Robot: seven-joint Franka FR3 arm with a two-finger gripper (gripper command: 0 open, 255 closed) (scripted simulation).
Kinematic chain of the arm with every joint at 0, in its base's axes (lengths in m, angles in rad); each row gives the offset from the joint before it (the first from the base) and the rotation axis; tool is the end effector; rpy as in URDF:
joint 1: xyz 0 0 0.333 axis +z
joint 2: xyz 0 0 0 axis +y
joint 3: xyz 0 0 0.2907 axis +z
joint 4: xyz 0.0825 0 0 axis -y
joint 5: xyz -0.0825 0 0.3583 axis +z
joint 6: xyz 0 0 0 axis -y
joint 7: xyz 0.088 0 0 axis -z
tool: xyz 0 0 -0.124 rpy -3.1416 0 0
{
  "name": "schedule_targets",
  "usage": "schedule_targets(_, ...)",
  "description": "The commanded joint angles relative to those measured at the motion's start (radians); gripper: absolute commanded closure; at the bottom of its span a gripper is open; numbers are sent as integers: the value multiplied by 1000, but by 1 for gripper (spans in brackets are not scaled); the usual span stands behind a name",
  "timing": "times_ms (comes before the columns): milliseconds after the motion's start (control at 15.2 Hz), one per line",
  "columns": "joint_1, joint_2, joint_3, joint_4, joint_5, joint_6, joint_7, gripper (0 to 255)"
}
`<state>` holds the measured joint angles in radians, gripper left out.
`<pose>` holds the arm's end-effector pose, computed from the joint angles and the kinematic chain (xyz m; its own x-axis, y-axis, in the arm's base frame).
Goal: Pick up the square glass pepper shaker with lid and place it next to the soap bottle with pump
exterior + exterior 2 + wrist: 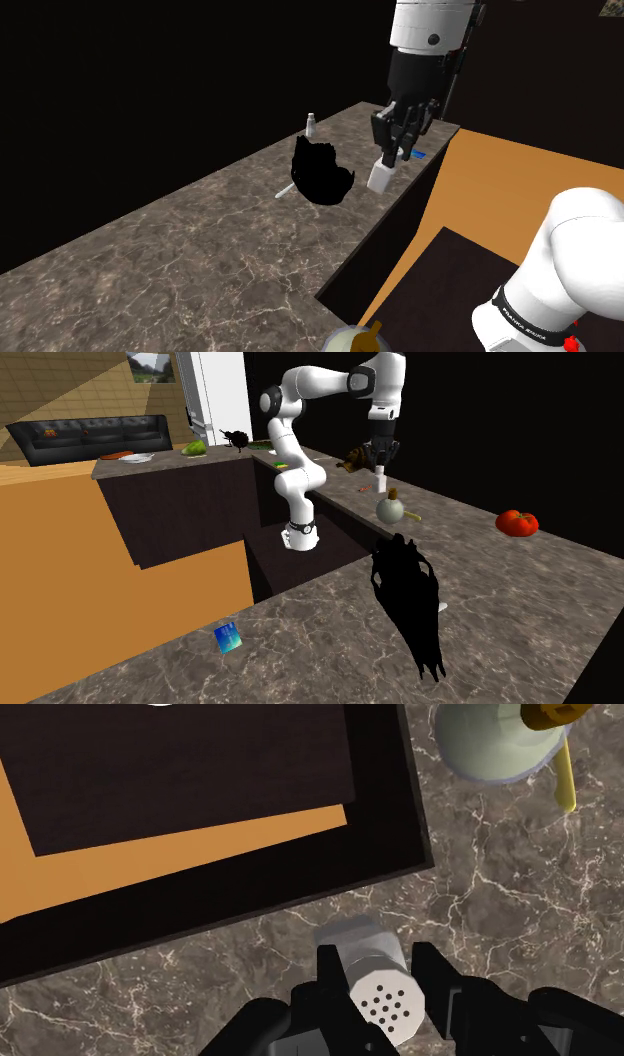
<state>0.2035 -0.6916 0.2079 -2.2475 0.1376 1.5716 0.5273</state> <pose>0.2889 0.1620 0.5681 0.9869 -0.1615 0.0015 -0.1614 -0.9869 -0.0073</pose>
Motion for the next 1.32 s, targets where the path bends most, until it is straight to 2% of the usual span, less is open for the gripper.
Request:
schedule_targets(0, 17, -8, 41, 8, 28, -11, 51, 255)
schedule_targets(726, 76, 47, 283, 104, 154, -7, 323, 255)
schedule_targets(1254, 73, 174, 488, 254, 188, 16, 537, 255)
